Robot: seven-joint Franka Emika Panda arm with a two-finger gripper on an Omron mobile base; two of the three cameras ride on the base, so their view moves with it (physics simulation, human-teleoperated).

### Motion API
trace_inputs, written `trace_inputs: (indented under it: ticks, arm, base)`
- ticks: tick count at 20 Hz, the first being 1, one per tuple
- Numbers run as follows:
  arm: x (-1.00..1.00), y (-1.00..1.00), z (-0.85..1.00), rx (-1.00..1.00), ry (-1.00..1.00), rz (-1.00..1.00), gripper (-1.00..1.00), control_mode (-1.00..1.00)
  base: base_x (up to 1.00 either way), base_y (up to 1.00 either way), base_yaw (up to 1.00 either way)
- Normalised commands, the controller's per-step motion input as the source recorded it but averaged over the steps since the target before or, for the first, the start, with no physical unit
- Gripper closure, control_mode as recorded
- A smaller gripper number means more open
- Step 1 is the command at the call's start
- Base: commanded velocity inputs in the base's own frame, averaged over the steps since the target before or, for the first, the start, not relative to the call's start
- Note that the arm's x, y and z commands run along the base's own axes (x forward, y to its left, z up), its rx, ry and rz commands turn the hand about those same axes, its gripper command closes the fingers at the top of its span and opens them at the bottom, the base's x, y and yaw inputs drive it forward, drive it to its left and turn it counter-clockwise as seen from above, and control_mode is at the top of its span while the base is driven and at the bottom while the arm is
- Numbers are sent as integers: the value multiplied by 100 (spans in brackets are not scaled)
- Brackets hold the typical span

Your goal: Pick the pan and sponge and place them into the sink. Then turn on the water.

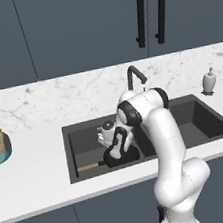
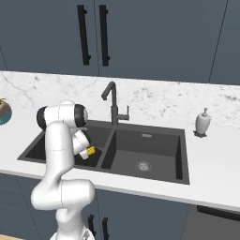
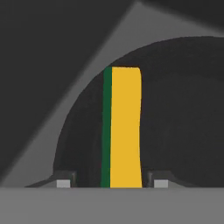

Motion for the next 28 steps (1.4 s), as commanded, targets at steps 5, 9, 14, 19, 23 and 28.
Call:
trace_inputs:
  ticks: [5,9,14,19,23,28]
  arm:
    - [-9,-4,62,0,0,0,-100,-100]
    - [-29,-13,100,0,-4,0,-100,-100]
    - [-37,-6,100,-1,-9,0,-100,-100]
    - [-45,0,100,-8,-14,0,-100,-100]
    - [-51,-1,100,-4,-8,1,-100,-100]
    - [-45,-3,100,0,-4,4,-100,-100]
  base:
    - [0,0,0]
    - [0,0,0]
    - [0,0,0]
    - [0,0,0]
    - [0,0,0]
    - [0,0,0]
